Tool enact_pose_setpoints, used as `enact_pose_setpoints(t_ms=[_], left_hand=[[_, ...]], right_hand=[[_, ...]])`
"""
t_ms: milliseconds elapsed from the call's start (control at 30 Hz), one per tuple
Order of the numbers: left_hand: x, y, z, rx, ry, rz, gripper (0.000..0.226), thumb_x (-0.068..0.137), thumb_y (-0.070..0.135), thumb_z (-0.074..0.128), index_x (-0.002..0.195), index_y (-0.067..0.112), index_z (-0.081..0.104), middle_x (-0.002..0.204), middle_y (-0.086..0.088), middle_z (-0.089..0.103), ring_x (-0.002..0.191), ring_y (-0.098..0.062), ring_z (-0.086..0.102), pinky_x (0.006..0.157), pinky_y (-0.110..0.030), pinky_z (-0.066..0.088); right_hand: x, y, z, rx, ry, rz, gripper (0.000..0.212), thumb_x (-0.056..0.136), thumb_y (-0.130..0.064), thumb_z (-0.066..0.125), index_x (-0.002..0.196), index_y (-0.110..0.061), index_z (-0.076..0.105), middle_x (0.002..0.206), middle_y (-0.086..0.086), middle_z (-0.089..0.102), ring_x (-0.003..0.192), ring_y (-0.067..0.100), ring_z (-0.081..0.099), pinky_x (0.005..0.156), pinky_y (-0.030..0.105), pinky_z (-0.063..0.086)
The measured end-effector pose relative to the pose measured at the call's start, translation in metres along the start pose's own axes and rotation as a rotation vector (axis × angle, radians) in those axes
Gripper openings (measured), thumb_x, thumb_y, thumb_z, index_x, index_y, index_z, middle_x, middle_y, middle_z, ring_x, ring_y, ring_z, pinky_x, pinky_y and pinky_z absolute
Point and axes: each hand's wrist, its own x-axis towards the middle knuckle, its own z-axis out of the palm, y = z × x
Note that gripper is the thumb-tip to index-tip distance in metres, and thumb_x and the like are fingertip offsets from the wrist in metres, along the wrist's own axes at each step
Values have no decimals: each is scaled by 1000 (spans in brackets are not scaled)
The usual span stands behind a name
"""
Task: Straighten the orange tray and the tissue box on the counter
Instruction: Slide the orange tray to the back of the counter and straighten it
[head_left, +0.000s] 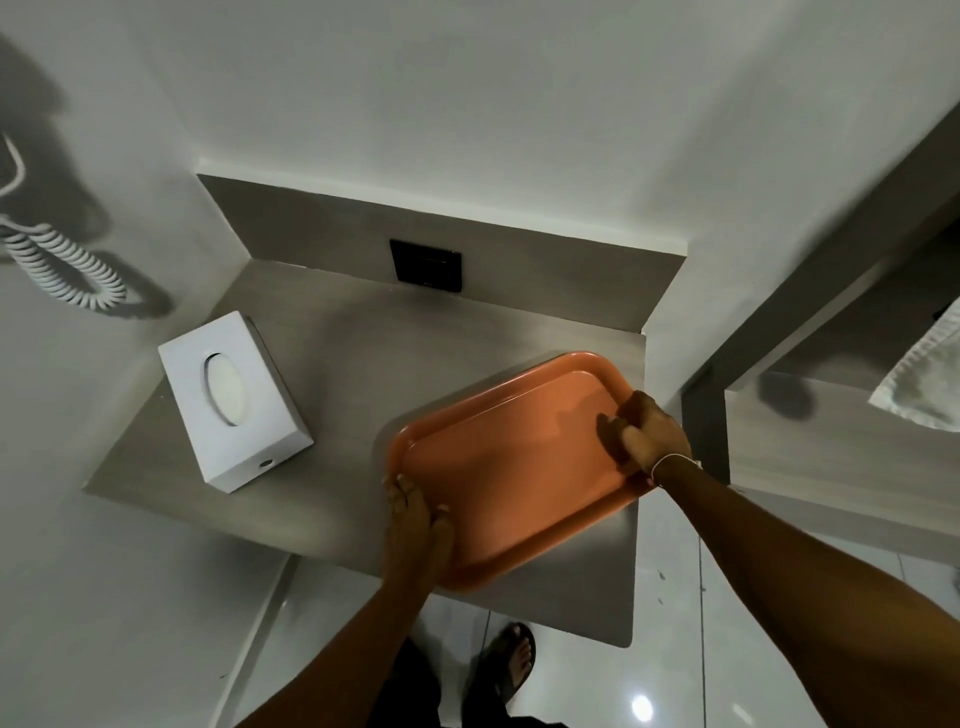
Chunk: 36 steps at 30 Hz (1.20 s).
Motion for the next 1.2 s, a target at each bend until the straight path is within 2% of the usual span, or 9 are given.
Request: enact_pose_setpoints(t_ms=[167,267,433,633,767,867,967,1067,1200], left_hand=[[16,-12,-25,-42,-2,65,65,92,20,48,147,12,15,162,-10,6,130,-37,42,104,-42,34],[35,-14,-48,-35,-21,122,65,93,23,49,149,18,16,162,-5,7,136,-36,37,111,-46,29],[95,-5,-99,51,-38,209,64,90,14,51,148,17,24,159,-9,22,136,-34,38,115,-45,29],[168,24,-142,55,-153,308,55,91,19,51,144,19,35,152,-8,37,132,-32,44,112,-42,33],[209,39,-151,75,-250,352,44,90,30,43,133,22,43,130,-15,57,107,-32,60,95,-44,47],[226,46,-146,85,-249,412,47,95,25,44,141,25,34,138,-10,50,114,-27,55,95,-37,42],[237,46,-143,148,-279,403,59,96,31,43,148,27,16,159,-3,22,135,-29,38,109,-46,33],[244,44,-140,223,-294,370,64,95,38,41,150,31,8,162,3,2,143,-30,25,114,-52,27],[248,40,-135,275,-311,391,65,96,37,40,150,30,3,163,1,-3,146,-30,18,116,-52,23]], right_hand=[[-8,-11,-5,201,-57,84,54,83,-47,67,129,-24,49,116,7,65,100,35,61,93,55,50],[-14,-19,-1,282,-43,115,53,83,-47,67,128,-23,52,116,6,65,102,35,61,94,56,49],[-25,-42,12,447,-15,164,32,80,-43,72,105,-27,60,98,5,71,78,33,70,64,43,57],[-28,-63,34,600,97,216,17,85,-31,69,98,-28,58,103,1,66,88,24,61,67,40,52],[-19,-67,50,592,186,274,17,88,-22,64,104,-24,59,103,3,65,93,30,61,83,58,54],[-11,-69,54,546,240,300,18,85,-18,63,103,-22,61,100,6,67,91,30,61,85,56,54],[-7,-74,57,462,270,311,24,85,-12,57,106,-22,59,101,9,68,91,31,60,84,50,51],[-3,-73,60,395,273,314,31,85,-8,52,111,-24,55,100,9,66,94,33,59,86,53,50],[3,-70,63,357,288,306,29,85,-13,53,105,-33,51,101,9,67,90,30,59,85,55,52]])
